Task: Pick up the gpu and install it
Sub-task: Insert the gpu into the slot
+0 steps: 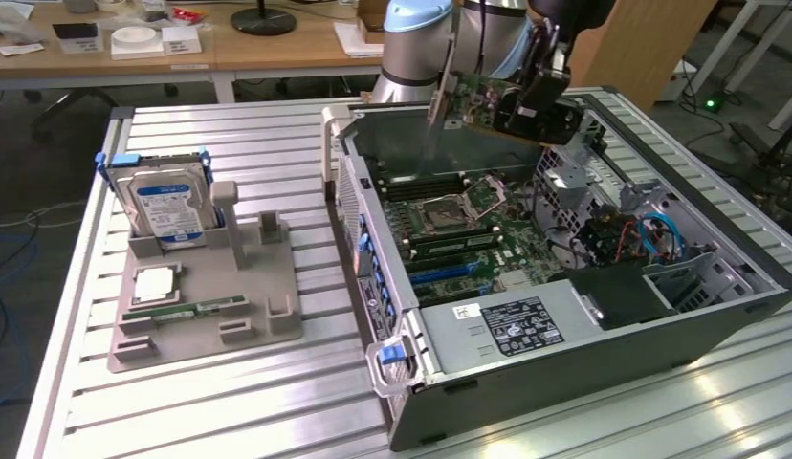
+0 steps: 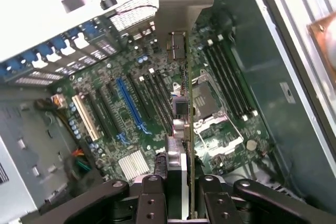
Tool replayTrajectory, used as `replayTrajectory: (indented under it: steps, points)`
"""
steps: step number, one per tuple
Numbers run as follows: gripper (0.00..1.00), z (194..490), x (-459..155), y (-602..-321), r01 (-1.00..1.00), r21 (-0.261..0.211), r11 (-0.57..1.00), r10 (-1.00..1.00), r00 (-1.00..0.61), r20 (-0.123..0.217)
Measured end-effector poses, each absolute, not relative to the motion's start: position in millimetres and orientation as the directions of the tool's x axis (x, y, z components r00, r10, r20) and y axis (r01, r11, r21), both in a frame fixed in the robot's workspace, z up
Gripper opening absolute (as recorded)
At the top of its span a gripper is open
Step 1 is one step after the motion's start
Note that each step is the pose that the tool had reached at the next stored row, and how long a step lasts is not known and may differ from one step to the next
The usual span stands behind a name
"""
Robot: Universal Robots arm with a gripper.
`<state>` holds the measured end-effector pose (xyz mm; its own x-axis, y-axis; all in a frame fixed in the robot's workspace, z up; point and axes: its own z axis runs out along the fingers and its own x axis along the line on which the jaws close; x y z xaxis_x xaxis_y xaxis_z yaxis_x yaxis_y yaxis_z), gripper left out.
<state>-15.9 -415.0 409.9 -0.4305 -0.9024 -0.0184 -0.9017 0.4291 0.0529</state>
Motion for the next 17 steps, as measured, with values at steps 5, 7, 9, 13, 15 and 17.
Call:
replayTrajectory:
  steps: [5, 7, 9, 13, 15, 17]
  points:
    - [0.28, 409.6, -15.9, -414.9, -0.937, 0.053, 0.345, -0.938, -0.347, -0.019]
    - [0.28, 409.4, -15.9, -414.9, -0.949, 0.053, 0.311, -0.950, -0.313, -0.018]
    - [0.28, 409.1, -15.9, -414.9, -0.960, 0.053, 0.276, -0.961, -0.277, -0.018]
    - [0.28, 409.0, -15.9, -415.0, -0.974, 0.053, 0.223, -0.974, -0.224, -0.018]
    - [0.28, 409.0, -15.9, -415.0, -0.974, 0.052, 0.222, -0.974, -0.224, -0.018]
    - [0.28, 408.9, -15.9, -415.0, -0.974, 0.053, 0.223, -0.974, -0.224, -0.018]
